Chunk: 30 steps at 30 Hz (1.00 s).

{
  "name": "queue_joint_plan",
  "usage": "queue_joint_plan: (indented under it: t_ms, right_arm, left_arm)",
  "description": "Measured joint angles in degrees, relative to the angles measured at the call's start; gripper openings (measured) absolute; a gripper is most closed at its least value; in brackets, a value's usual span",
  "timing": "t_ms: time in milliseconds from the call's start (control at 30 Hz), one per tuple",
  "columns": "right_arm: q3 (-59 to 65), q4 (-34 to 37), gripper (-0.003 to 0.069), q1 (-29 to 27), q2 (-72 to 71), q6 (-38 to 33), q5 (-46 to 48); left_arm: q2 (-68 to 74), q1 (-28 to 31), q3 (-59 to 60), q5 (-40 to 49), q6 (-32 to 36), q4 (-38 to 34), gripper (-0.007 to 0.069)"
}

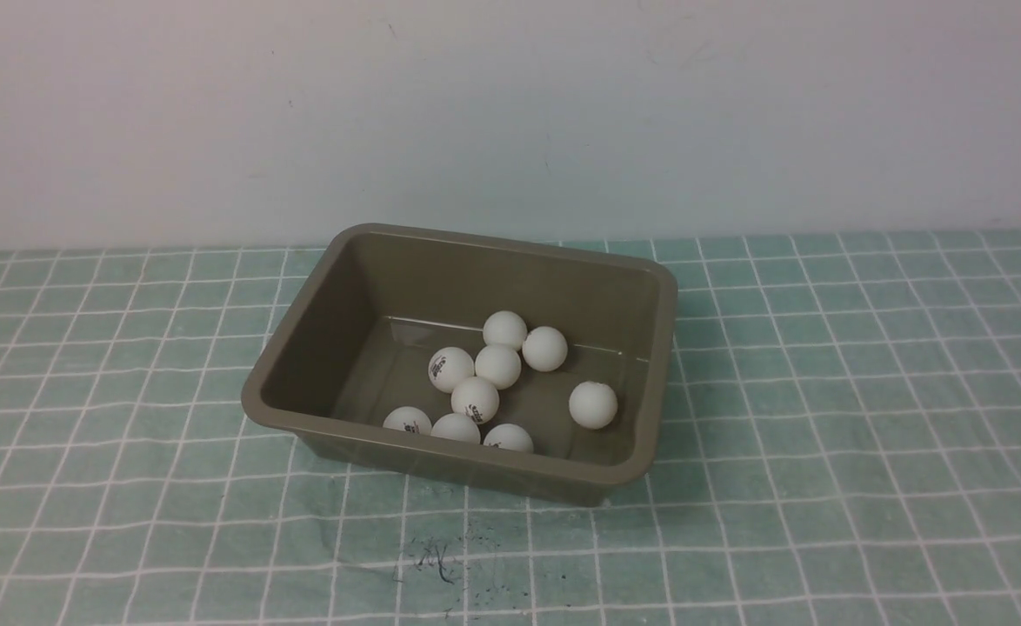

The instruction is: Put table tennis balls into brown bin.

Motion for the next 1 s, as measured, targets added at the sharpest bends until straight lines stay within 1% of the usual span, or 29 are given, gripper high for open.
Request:
queue_joint_plan:
  t_ms: [100,167,233,300,433,533,567,667,1000]
  right_arm:
    - [0.00,0.00,-0.0010,0.00,0.00,0.00,0.00]
    - [0.00,0.00,-0.0010,0.00,0.00,0.00,0.00]
    - [0.00,0.00,-0.0010,0.00,0.00,0.00,0.00]
    - [0.00,0.00,-0.0010,0.00,0.00,0.00,0.00]
    - [0.00,0.00,-0.0010,0.00,0.00,0.00,0.00]
    - [0.00,0.00,-0.0010,0.00,0.00,0.00,0.00]
    - [0.00,-0.05,-0.0010,0.00,0.00,0.00,0.00]
    - [0.00,-0.05,-0.0010,0.00,0.00,0.00,0.00]
    - [0.00,-0.05,-0.0010,0.00,0.00,0.00,0.00]
  left_arm:
    - [0.00,0.00,5.88,-2.77,-6.45,7.00,-0.0005]
    - [0.00,-0.35,9.66,-3.90,-10.58,10.12,-0.0005]
    - [0.00,-2.07,13.04,-4.37,-12.74,12.52,-0.0005]
    - [0.00,-4.32,15.06,-4.69,-12.58,13.66,-0.0005]
    - [0.05,-5.77,15.36,-6.11,-11.53,13.43,-0.0005]
    - [0.05,-5.08,15.46,-6.86,-11.19,11.68,-0.0005]
    - [0.05,-4.04,15.49,-7.01,-11.17,9.46,-0.0005]
    - [0.05,-3.59,15.49,-7.07,-11.17,7.98,-0.0005]
    - [0.05,-3.55,15.49,-7.07,-11.17,7.54,-0.0005]
